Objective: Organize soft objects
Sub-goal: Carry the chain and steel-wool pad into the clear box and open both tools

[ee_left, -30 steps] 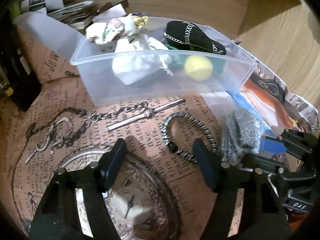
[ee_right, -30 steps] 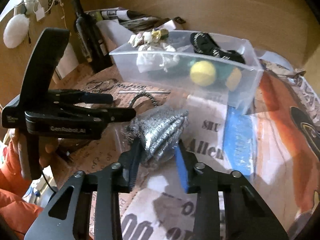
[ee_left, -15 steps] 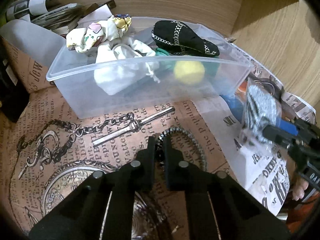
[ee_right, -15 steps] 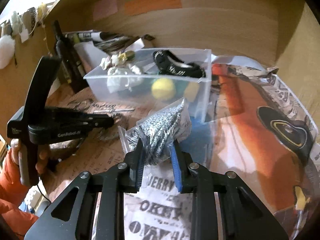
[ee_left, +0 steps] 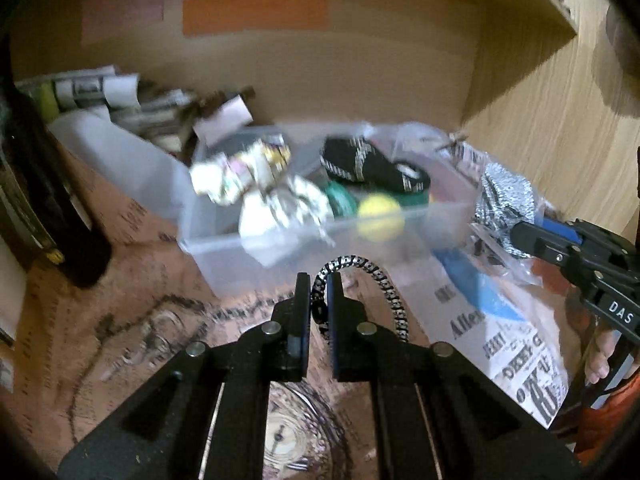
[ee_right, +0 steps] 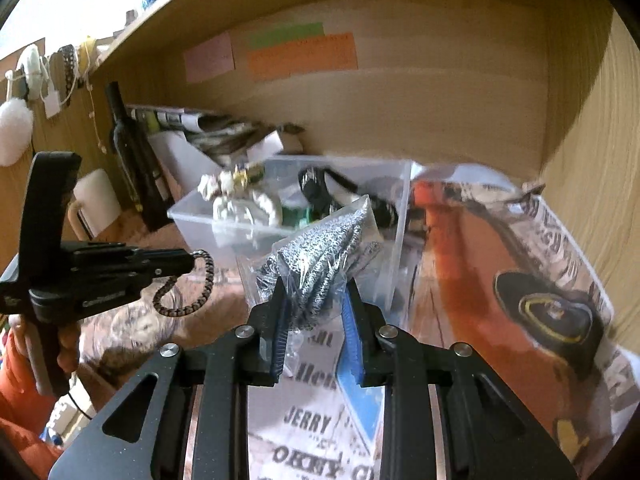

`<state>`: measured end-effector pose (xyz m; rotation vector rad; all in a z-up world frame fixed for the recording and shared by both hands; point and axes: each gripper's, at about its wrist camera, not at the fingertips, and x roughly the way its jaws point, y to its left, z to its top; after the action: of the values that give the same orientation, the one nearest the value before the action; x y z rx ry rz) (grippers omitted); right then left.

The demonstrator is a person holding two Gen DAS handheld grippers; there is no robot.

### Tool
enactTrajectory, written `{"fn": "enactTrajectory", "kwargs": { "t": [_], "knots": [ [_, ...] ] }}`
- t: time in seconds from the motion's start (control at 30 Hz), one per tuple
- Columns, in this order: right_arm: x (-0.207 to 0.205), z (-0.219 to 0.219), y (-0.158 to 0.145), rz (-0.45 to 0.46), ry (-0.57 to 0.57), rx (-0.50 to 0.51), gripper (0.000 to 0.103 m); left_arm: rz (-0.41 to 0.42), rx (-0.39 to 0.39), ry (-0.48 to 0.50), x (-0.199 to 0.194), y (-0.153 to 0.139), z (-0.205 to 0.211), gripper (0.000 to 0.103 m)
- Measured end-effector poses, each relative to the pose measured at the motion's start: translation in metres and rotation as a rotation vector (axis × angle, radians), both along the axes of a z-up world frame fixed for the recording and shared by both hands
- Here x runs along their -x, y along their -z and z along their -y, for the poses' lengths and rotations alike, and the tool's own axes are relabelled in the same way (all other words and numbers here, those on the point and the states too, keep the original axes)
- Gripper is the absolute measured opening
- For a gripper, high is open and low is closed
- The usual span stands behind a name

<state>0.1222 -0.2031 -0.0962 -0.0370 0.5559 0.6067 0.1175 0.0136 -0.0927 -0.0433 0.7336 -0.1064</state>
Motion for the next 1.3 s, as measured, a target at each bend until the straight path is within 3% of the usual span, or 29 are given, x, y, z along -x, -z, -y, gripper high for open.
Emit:
{"fn": "enactTrajectory", "kwargs": {
  "t": [0.27,0.5,0.87,1.2,1.3],
  "knots": [
    [-0.012,-0.009,-0.03,0.095,-0.002,-0.033,0.023,0.098,0.012,-0.035,-0.007,-0.031,-0.006,0.007],
    [-0.032,-0.027,-0.044,0.135,-0.02,-0.048,0.023,0.127,0.023,-0.052,-0.025,-0.043,-0.015,0.007],
    [-0.065,-0.067,-0.02,0.069,-0.071,0.026,0.023,0.106,-0.026,-0.073,-0.065,-0.028,-0.012,0.007],
    [-0.086,-0.082,0.011,-0.028,-0.076,0.121,0.024,0.023,0.004,-0.069,-0.079,-0.003,-0.017,0.007],
    [-0.088,-0.083,0.015,-0.05,-0.079,0.14,0.03,0.013,0.016,-0.062,-0.075,-0.002,-0.019,0.016]
  ]
}}
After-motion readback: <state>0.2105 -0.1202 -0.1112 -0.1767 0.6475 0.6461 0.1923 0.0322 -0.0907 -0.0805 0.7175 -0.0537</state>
